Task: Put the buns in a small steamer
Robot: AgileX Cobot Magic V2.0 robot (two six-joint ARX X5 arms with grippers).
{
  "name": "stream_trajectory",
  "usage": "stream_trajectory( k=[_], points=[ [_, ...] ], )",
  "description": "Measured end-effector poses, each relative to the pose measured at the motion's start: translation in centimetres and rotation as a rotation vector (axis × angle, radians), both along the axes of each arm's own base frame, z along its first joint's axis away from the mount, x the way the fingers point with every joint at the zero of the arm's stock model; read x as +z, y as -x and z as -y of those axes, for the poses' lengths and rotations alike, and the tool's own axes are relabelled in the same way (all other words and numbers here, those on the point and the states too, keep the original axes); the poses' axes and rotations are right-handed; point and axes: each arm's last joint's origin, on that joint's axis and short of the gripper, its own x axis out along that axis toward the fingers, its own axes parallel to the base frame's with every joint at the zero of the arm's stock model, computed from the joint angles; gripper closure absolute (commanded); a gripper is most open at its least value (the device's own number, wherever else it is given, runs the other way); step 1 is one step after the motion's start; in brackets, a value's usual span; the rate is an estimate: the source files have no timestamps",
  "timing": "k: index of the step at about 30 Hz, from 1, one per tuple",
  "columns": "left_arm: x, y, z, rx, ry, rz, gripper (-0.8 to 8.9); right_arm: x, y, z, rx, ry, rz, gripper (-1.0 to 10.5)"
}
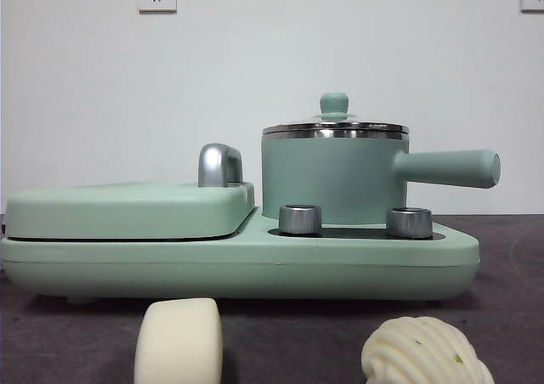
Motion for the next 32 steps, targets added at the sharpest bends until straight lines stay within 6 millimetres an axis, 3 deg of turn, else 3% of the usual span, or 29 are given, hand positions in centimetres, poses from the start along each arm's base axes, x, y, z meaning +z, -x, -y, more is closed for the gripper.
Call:
stream_trajectory(
  k=[5,7,11,13,24,32],
  points=[
    [-0.3,-0.4,0.2,-0.052,-0.013,-0.006,7.71,-0.5,-0.4,0.0,0.003,0.003,-0.041,9.3],
    [-0.3,-0.4,0.2,-0.055,-0.016,-0.001,7.13,-0.6,-0.4,0.0,-0.013,0.009,-0.056,8.4],
    [-0.3,-0.4,0.2,-0.057,-0.019,0.005,4.45,-0.8,-0.4,0.1,-0.043,0.021,-0.082,5.5],
    [-0.3,-0.4,0.2,-0.057,-0.019,0.008,3.46,-0.9,-0.4,0.1,-0.044,0.021,-0.089,4.9],
    [-0.1,-1.0,0.7,-0.057,0.015,-0.022,3.4,-0.9,-0.3,0.1,-0.033,0.014,-0.094,4.9],
    [1.5,-4.7,3.7,-0.139,0.0,-0.128,3.44,-0.6,0.5,0.0,-0.001,-0.006,-0.128,4.9]
  ],
)
